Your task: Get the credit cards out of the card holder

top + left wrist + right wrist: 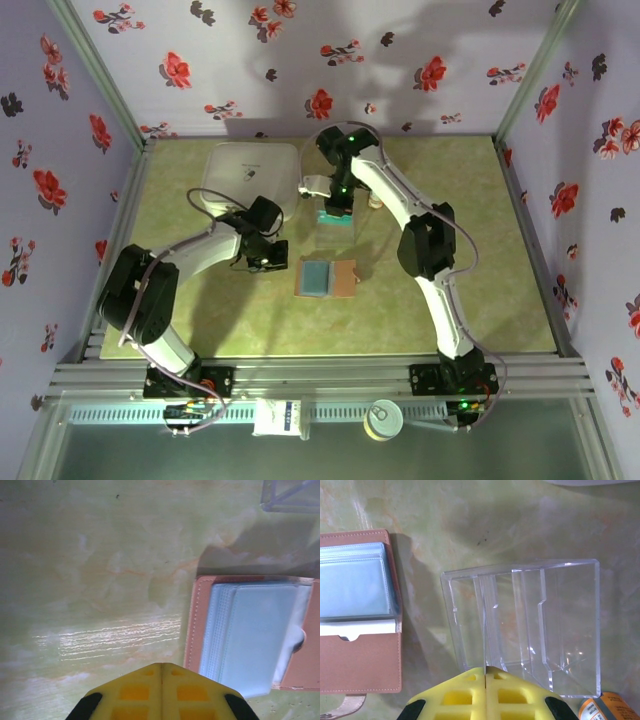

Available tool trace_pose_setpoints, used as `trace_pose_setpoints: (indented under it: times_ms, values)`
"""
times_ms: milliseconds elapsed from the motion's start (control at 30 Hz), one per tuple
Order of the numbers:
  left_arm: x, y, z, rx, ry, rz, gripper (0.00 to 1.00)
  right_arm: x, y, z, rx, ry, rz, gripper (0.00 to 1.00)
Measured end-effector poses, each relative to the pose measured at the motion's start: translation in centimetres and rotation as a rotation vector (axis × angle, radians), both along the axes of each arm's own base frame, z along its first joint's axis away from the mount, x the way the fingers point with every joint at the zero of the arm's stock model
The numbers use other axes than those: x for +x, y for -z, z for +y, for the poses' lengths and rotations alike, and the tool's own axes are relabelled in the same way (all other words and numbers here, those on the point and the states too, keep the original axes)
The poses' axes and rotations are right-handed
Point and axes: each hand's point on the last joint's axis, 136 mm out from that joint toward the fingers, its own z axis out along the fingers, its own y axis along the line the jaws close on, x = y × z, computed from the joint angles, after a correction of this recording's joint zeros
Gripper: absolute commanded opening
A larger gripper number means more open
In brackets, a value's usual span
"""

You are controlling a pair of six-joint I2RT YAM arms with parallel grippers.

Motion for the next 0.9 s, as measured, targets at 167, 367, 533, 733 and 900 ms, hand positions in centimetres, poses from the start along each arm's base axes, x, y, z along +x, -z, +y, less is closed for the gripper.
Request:
trace_pose_setpoints:
  times_ms: [167,367,533,733,900]
  values:
    - [0.1,0.7,0.4,0.007,-0.001,0.020,0.02,-0.3,1.2,-0.1,0.006,-0.015,0.058,0.00]
    - [0.1,1.4,0.6,0.011,0.001,0.040,0.02,-0.6,2.1,0.3,0.016,-0.026,0.105,0.00]
    - [0.2,1.4,0.6,0.006,0.001,0.043,0.02,-1.1,3.3,0.4,0.012,-0.036,0.146,0.00]
    - [0.2,1.4,0.6,0.006,0.001,0.043,0.02,-1.5,4.1,0.3,0.005,-0.044,0.177,0.00]
    - [0.2,1.4,0.6,0.005,0.001,0.043,0.02,-2.2,5.2,0.3,0.000,-0.053,0.226,0.00]
